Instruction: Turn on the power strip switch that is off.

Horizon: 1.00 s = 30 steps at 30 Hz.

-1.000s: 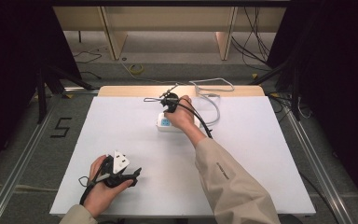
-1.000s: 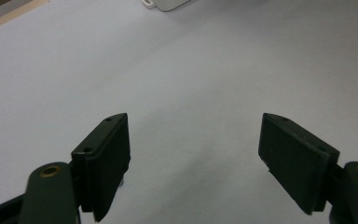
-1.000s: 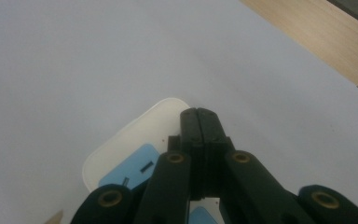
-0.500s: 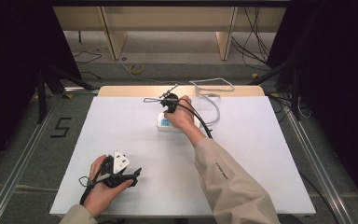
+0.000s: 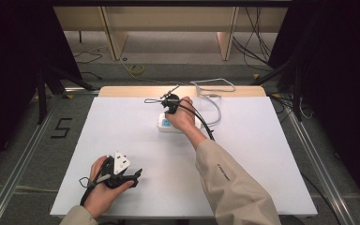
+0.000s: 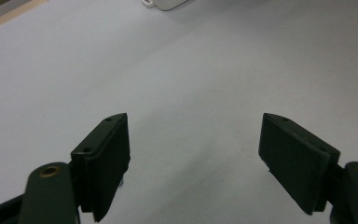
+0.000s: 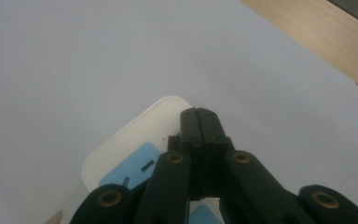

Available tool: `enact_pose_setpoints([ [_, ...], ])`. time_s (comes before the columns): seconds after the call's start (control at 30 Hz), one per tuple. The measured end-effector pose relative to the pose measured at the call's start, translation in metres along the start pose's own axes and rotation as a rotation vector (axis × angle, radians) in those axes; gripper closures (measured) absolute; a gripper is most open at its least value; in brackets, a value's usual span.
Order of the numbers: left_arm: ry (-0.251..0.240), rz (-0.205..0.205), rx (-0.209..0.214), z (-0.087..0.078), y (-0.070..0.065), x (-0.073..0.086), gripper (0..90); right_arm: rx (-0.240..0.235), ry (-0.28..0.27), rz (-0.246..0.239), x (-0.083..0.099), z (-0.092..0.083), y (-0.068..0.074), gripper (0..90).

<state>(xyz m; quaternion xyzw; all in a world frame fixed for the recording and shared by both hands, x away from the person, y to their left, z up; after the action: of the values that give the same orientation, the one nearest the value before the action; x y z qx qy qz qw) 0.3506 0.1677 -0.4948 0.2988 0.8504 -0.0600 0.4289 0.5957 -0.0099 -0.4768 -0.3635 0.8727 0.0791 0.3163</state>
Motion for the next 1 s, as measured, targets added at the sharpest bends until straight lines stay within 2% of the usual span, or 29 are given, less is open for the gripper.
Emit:
enact_pose_setpoints([
  [0.23, 0.004, 0.005, 0.000, 0.000, 0.000, 0.000, 24.6, -0.014, 0.000, 0.010, 0.000, -0.002, 0.000, 90.0],
  [0.3, 0.003, 0.004, 0.001, 0.000, 0.000, 0.000, 24.6, -0.018, -0.014, 0.011, 0.001, -0.004, 0.000, 90.0],
  [0.63, 0.003, 0.003, 0.000, 0.000, -0.001, 0.000, 24.6, -0.049, -0.039, 0.019, 0.005, -0.022, -0.001, 90.0],
  [1.0, 0.008, -0.001, -0.002, 0.001, -0.001, 0.001, 24.7, -0.080, -0.050, 0.010, 0.020, -0.043, -0.004, 90.0],
])
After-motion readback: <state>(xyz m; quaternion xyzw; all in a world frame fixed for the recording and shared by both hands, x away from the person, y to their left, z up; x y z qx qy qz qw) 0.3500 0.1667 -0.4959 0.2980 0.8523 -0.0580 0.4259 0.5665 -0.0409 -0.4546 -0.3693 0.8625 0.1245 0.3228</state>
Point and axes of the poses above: each handheld gripper's, and its own axes: z roughly forward along the jaws, x roughly out of its underside, y roughly to its left, the point moved 3 cm from there along z, roughly forward along the jaws, and after that the axes turned 2 degrees about x, right-handed, at the moved point
